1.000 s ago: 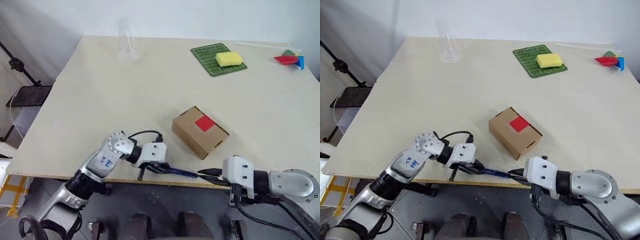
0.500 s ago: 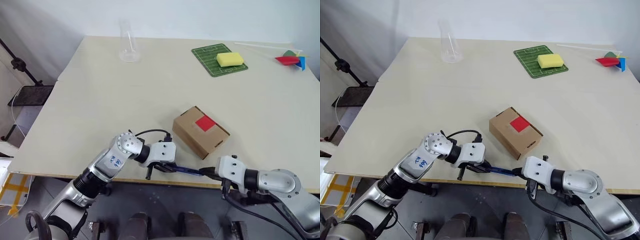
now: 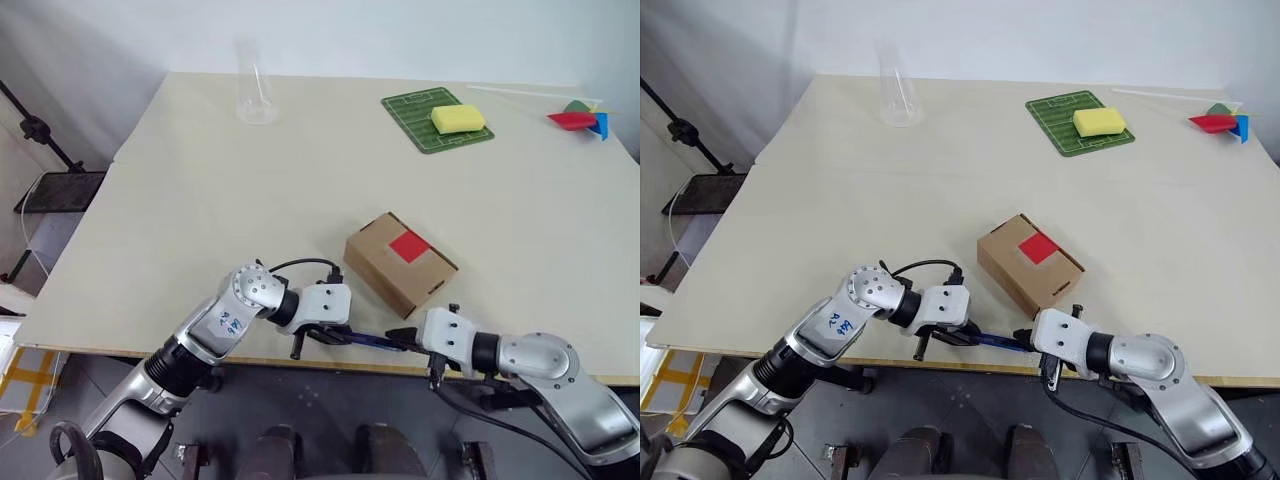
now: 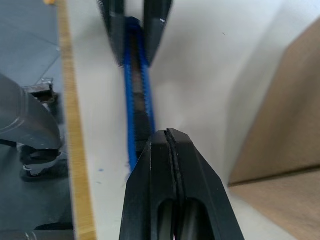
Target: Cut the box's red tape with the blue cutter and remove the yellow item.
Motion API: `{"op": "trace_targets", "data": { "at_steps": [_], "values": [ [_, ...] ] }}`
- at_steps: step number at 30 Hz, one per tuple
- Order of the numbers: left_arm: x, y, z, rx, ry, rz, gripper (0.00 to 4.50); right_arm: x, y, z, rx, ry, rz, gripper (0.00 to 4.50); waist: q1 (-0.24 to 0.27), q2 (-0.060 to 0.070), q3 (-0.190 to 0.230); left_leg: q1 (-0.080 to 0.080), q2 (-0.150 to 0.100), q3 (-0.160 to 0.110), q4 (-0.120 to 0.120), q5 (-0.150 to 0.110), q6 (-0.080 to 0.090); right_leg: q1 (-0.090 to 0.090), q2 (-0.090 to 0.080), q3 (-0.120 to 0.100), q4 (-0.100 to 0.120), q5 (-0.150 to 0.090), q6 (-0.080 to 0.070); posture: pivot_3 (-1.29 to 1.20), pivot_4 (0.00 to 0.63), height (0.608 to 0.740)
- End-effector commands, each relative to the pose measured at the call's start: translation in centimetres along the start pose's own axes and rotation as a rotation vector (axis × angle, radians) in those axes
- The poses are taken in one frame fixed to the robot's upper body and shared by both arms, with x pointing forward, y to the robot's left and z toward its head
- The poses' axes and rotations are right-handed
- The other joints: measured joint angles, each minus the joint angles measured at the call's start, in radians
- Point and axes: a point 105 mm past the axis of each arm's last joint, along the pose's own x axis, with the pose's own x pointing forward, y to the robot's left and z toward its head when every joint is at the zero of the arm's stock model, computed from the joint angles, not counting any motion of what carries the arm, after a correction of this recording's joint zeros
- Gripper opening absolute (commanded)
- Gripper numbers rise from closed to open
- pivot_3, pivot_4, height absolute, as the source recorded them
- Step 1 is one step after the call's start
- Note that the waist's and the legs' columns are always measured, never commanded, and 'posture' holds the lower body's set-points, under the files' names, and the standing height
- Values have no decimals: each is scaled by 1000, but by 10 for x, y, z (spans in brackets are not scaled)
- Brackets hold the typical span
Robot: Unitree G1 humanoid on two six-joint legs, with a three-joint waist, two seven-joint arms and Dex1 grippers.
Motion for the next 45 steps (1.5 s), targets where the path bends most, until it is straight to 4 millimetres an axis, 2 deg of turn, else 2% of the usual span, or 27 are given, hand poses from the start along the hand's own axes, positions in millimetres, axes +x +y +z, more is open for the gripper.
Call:
{"op": "trace_targets", "data": {
  "at_steps": [1, 7, 11, 17, 20, 22, 27, 33, 40, 45],
  "values": [
    [-2, 1, -7, -13, 31, 20, 453, -8, 6, 6, -20, -27, 57, 35, 0, 0, 0, 0, 0, 0, 0, 0, 0, 0, 0, 0, 0, 0, 0, 0, 150, 740],
    [-1, 1, -6, -12, 26, 17, 453, -13, 10, -3, -4, 3, 86, 35, 0, 0, 0, 0, 0, 0, 0, 0, 0, 0, 0, 0, 0, 0, 0, 0, 150, 740],
    [-1, -2, -5, -8, 25, 4, 453, -8, 11, -3, 10, -4, 95, 35, 0, 0, 0, 0, 0, 0, 0, 0, 0, 0, 0, 0, 0, 0, 0, 0, 150, 740],
    [-3, -3, -6, -6, 28, 0, 453, -4, 9, 3, 27, -40, 87, 35, 0, 0, 0, 0, 0, 0, 0, 1, -1, 0, 0, 0, 1, 0, 0, 0, 150, 740],
    [-4, -4, -7, -7, 33, -2, 453, -12, 9, 16, 25, -87, 106, 35, 0, 0, 0, 0, 0, 0, 0, 1, -1, 0, 0, 0, 0, 0, 0, 0, 150, 740],
    [-4, -3, -7, -6, 33, -1, 453, -16, 9, 18, 33, -83, 113, 35, 0, 0, 0, 0, 0, 0, 0, 1, -1, 0, 0, 0, 1, 0, 0, 0, 150, 740],
    [-4, -4, -7, -14, 28, 1, 453, -19, 9, 10, 33, -44, 109, 35, 0, 0, 0, 0, 0, 0, 0, 1, -1, 0, 0, 0, 1, 0, 0, 0, 150, 740],
    [-4, -5, -9, -14, 35, -1, 453, -13, 5, 0, 58, -3, 75, 35, -1, 0, 0, 0, 0, 0, 0, 1, -1, 0, 0, 0, 1, 0, 0, 0, 150, 740],
    [-5, -4, -8, -11, 36, 1, 453, -7, 0, 7, 103, -38, 53, 35, -1, 0, 0, 0, 0, 0, 0, 1, -1, 0, 0, 0, 1, 0, 0, 0, 150, 740],
    [-5, -5, -7, -10, 36, -2, 453, -5, 6, -5, 100, 23, 76, 35, -1, 0, 0, 0, 0, 0, 0, 1, -1, 0, 0, 0, 1, 0, 0, 0, 150, 740]
  ]
}}
